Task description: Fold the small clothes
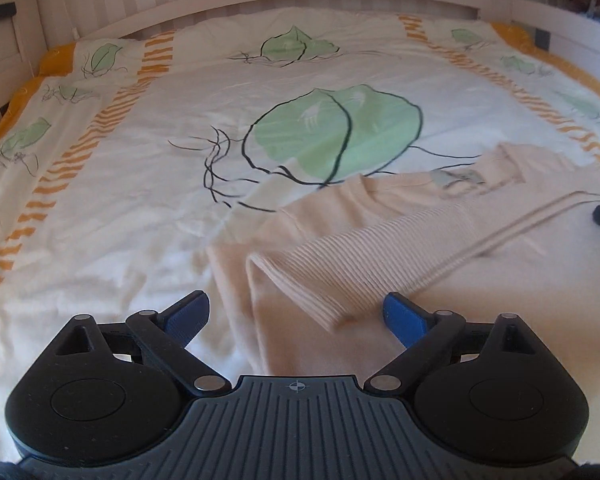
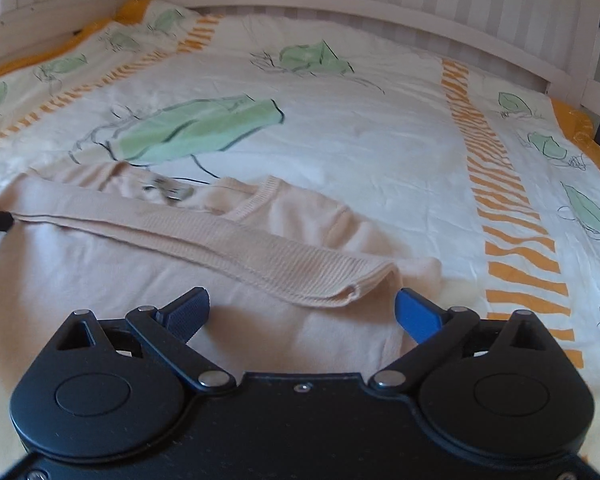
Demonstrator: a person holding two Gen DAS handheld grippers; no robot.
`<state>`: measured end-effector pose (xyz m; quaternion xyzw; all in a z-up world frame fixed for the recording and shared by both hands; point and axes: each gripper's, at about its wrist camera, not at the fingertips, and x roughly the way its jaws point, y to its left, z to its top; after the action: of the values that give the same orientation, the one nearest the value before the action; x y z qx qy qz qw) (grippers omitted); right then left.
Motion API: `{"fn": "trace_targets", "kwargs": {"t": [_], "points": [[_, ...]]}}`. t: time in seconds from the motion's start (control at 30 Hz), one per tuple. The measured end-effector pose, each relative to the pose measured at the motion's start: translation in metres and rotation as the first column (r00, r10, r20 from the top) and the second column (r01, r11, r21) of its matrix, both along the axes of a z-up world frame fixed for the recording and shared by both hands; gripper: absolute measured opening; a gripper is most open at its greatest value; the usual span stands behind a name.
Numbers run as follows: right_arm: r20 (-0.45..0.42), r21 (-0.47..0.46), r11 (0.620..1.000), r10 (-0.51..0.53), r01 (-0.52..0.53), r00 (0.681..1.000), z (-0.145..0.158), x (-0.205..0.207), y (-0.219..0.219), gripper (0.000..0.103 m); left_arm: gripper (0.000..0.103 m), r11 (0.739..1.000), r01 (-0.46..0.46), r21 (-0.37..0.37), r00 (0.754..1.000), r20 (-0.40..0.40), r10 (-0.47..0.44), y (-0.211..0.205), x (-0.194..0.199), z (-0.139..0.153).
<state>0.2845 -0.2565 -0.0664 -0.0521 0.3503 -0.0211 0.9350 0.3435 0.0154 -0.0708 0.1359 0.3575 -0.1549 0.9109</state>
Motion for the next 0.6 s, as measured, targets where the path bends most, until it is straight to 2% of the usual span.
{"fn": "trace_targets", "kwargs": {"t": [0.07, 0.2, 0.37, 0.47, 0.6], "points": [[-0.014, 0.0, 1.0, -0.021, 0.021, 1.0, -0.001, 0.015, -0.009, 0.1, 0.095, 1.0, -0.017, 0.015, 1.0, -0.003, 0.017, 0.0, 0.017, -0.002], [-0.036, 0.019, 0.997, -0.072, 0.073, 0.997, -0.001, 0.037, -0.026, 0.1, 0.095, 0.997, -0.074, -0.001, 0.997, -0.03, 0.074, 0.004, 0.048, -0.004], [-0.053, 0.092, 0.985, -0.142, 0.147, 0.988, -0.001, 0.048, -0.045, 0.1, 0.095, 0.991, -0.136, 0.0, 0.99, -0.042, 0.136, 0.01, 0.069, 0.0], [-0.04, 0.142, 0.972, -0.181, 0.185, 0.983, 0.004, 0.042, -0.052, 0.1, 0.095, 0.985, -0.167, -0.035, 0.986, -0.021, 0.166, 0.019, 0.064, 0.012], [0.017, 0.166, 0.969, -0.188, 0.182, 0.982, 0.015, 0.022, -0.05, 0.1, 0.095, 0.98, -0.162, -0.113, 0.987, 0.002, 0.163, 0.032, 0.04, 0.032]]}}
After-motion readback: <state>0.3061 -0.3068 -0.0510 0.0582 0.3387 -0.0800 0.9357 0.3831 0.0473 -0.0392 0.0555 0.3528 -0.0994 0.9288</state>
